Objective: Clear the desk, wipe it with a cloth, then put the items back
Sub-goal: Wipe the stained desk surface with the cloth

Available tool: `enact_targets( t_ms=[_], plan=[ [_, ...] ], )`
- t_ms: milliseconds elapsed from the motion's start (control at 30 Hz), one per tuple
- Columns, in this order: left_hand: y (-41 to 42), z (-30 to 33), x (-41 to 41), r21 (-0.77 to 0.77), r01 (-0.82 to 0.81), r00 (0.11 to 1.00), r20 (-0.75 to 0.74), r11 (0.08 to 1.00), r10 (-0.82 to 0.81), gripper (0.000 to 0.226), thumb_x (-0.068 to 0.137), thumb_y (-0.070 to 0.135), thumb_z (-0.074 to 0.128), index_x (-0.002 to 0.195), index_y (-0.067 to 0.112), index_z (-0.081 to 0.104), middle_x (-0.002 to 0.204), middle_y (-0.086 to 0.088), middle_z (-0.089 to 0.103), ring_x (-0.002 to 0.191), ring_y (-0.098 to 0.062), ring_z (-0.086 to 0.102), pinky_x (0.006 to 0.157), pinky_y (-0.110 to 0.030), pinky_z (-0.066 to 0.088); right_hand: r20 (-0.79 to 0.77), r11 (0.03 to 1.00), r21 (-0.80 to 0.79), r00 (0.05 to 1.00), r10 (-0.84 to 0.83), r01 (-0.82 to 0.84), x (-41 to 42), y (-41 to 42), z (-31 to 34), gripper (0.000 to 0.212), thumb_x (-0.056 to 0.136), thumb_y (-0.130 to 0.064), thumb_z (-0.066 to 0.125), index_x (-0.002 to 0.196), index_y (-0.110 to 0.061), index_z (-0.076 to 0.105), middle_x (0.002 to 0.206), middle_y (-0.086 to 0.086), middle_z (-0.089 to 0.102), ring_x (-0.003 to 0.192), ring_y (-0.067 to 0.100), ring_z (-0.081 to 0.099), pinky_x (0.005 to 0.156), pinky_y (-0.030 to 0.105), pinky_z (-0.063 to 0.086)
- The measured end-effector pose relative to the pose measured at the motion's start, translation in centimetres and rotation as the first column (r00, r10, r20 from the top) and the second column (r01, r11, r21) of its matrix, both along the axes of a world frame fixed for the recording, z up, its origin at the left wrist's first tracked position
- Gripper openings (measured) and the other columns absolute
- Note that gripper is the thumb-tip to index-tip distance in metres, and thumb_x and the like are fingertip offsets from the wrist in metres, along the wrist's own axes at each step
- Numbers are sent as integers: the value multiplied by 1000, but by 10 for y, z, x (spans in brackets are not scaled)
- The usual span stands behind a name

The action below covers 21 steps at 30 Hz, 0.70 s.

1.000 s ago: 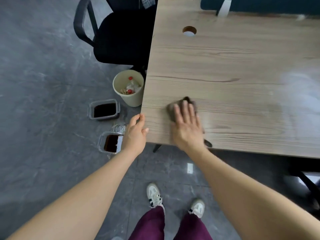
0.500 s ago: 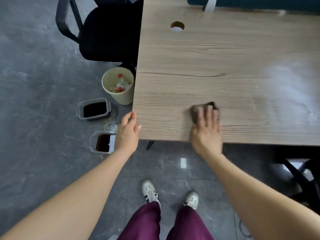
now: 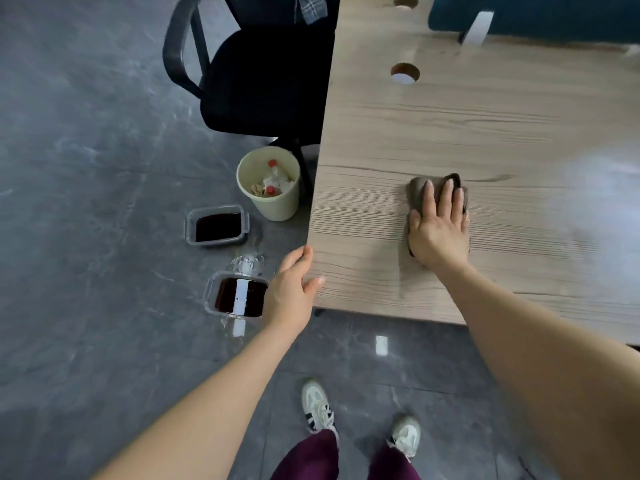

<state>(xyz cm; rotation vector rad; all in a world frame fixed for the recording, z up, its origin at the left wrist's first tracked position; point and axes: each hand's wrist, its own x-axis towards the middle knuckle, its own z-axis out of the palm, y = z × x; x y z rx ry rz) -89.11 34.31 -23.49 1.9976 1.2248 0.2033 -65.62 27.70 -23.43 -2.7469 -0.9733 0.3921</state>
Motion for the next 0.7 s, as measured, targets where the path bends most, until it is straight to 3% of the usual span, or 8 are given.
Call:
enact_targets(
  t_ms=[200,267,333,433,700],
  plan=[
    [4,-3,-1,-35,-16,998,59,999,18,56,90,18,62,142,22,40,146,17,35,120,5,39,93,-9,32,15,934,16,934,357,-357,-52,69,-2,55,100,-39,24,151,-30,3,159,1,-10,146,19,-11,117,38,-2],
    [6,-1,-2,-88,-18,996,84,996,26,56,90,16,62,142,22,41,144,13,40,120,0,44,100,-18,37,13,898,-6,898,439,-439,-69,64,-1,56,100,-39,23,151,-31,1,159,0,-12,145,19,-12,117,38,-2],
    [6,-2,-7,-140,-58,993,92,989,71,53,90,14,61,140,21,44,136,7,50,118,-10,51,101,-27,40,-11,871,-5,871,491,-491,-83,54,1,57,100,-38,22,151,-31,-2,158,0,-14,145,18,-14,117,38,-3],
    [0,-4,-24,-162,-168,983,43,972,177,41,93,10,55,133,13,52,126,-3,60,112,-18,58,98,-26,42,-57,831,15,829,556,-556,-111,36,5,57,99,-37,23,150,-32,-2,158,-2,-15,145,16,-14,116,37,-5],
    [-24,-4,-45,-44,-279,960,-24,959,279,26,94,11,48,115,13,63,108,-6,68,101,-24,62,89,-38,49,-142,746,38,735,663,-665,-162,-17,10,57,100,-36,23,151,-28,-2,157,-1,-20,144,17,-19,116,36,-8]
  ],
)
